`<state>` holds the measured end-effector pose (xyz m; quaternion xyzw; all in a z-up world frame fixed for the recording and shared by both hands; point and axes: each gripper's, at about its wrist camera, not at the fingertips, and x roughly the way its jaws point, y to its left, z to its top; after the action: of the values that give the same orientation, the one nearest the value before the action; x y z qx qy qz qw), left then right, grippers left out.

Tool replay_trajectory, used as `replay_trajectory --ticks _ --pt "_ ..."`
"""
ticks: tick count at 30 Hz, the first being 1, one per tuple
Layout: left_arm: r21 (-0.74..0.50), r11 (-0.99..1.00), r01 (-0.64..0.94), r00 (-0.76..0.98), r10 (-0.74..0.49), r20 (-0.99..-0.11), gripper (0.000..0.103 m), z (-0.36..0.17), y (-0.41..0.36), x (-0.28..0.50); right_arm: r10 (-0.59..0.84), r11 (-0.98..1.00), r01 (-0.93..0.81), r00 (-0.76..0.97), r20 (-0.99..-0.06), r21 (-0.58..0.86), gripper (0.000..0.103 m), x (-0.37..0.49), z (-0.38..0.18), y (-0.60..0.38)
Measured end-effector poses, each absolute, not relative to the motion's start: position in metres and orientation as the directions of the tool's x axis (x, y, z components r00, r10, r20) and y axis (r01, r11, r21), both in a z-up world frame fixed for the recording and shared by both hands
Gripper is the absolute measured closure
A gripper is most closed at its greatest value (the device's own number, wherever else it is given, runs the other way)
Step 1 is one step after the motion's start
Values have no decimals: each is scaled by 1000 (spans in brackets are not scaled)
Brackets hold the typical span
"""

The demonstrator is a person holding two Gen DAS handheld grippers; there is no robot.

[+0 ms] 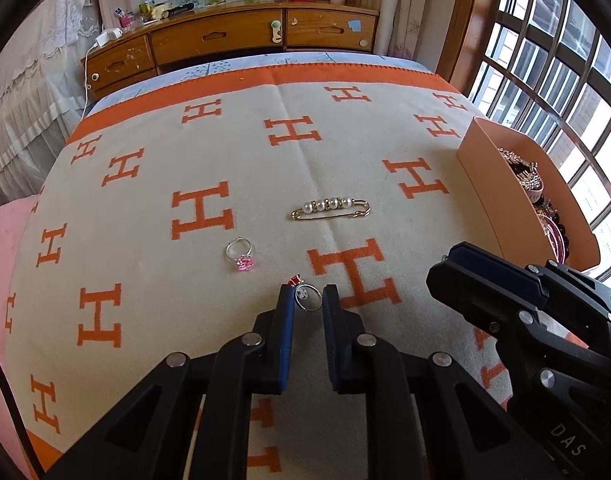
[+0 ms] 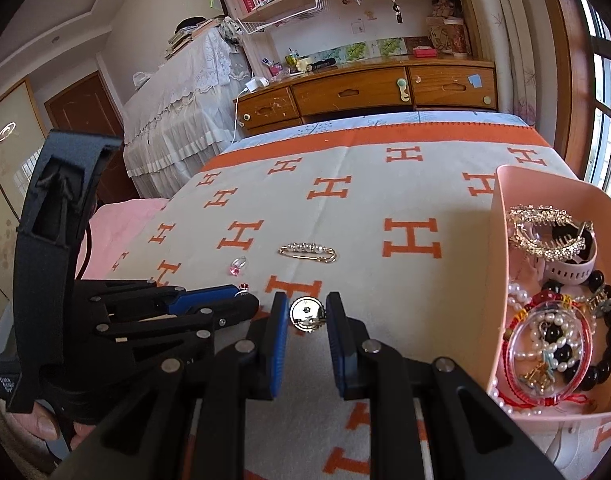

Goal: Organize jewelry
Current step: 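Carry the round brooch into the box with the right gripper while the left gripper brings the red-stone ring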

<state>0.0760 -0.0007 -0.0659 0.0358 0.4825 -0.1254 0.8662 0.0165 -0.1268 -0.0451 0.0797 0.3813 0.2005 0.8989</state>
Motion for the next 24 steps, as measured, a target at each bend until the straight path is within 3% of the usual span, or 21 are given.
replay_trajectory --ticks 12,17,24 --pt "-108 906 408 601 -356 -715 91 16 -49 45 360 924 -240 804 -473 297 84 -36 16 -185" --pt "-116 856 504 590 -440 -677 91 35 -93 43 236 949 -97 847 -476 299 84 -45 20 -232" --pt "-139 784 605 516 -520 -681 91 21 -148 50 141 949 39 836 -531 314 84 -43 4 -272"
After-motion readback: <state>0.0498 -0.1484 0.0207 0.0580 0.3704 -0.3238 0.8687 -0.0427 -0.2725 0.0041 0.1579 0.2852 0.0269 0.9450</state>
